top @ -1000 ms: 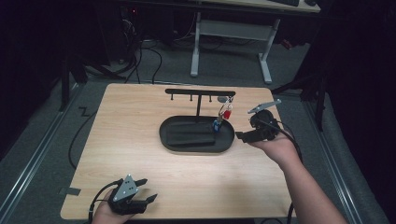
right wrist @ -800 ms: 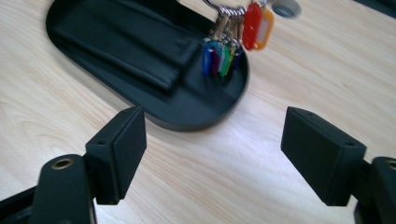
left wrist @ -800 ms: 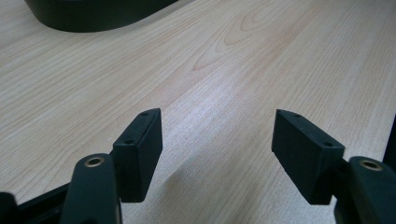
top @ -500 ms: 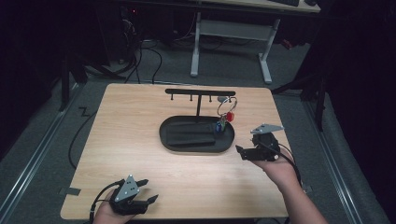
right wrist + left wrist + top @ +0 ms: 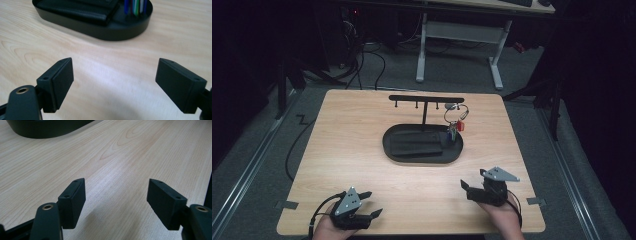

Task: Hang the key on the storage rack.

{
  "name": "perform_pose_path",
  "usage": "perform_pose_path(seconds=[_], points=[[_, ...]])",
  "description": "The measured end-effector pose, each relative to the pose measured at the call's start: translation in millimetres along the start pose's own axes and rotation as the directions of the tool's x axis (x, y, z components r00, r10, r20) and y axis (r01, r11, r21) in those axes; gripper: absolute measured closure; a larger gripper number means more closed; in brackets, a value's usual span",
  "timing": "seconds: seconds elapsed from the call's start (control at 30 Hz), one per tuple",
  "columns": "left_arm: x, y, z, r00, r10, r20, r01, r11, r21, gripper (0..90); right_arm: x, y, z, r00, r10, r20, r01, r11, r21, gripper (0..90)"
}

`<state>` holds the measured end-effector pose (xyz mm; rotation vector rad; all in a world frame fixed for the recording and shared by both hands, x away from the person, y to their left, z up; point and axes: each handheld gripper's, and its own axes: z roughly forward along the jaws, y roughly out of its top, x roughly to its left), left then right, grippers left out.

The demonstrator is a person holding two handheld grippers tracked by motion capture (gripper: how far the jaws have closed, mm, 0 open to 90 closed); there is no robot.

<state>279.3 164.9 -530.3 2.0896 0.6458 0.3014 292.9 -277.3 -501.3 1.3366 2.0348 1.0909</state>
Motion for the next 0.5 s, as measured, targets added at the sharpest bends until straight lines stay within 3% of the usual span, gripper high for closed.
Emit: perform_pose_path(seconds=[0.07,0.1,0.13,0.23,0.33,0.5], points=[[0.6,0.4,0.2,1.0,-0.005,0.007,0.005,1.0,-0.006,31.6,4.5,-21.5,-7.9,0.9996,0.01,0.027,-0.008,0.998,-0.057,15.1],[0.8,0.6,0.6,0.9999,-0.01,0.013,0.011,0.9999,-0.013,31.3,6.3,-25.2,-11.1,0.9998,-0.001,0.019,0.002,0.999,-0.054,15.1],[0.9,1.0,1.0,0.9997,-0.014,0.018,0.014,0.9998,-0.017,30.9,8.3,-25.8,-14.1,1.0,-0.004,-0.002,0.004,0.999,-0.043,14.9],[0.7,2.2,2.6,0.9998,-0.006,0.017,0.006,0.9997,-0.022,30.8,10.6,-31.4,-16.8,0.9997,-0.023,0.01,0.024,0.999,-0.04,15.0],[2.0,3.7,4.0,0.9993,-0.023,0.028,0.024,0.9992,-0.031,31.7,10.7,-30.2,-17.1,0.9996,-0.028,0.007,0.028,0.998,-0.054,15.0],[1.5,4.5,3.6,0.9992,-0.017,0.035,0.019,0.999,-0.042,33.6,9.4,-33.1,-16.7,0.9994,0.003,-0.033,-0.005,0.998,-0.058,15.0]])
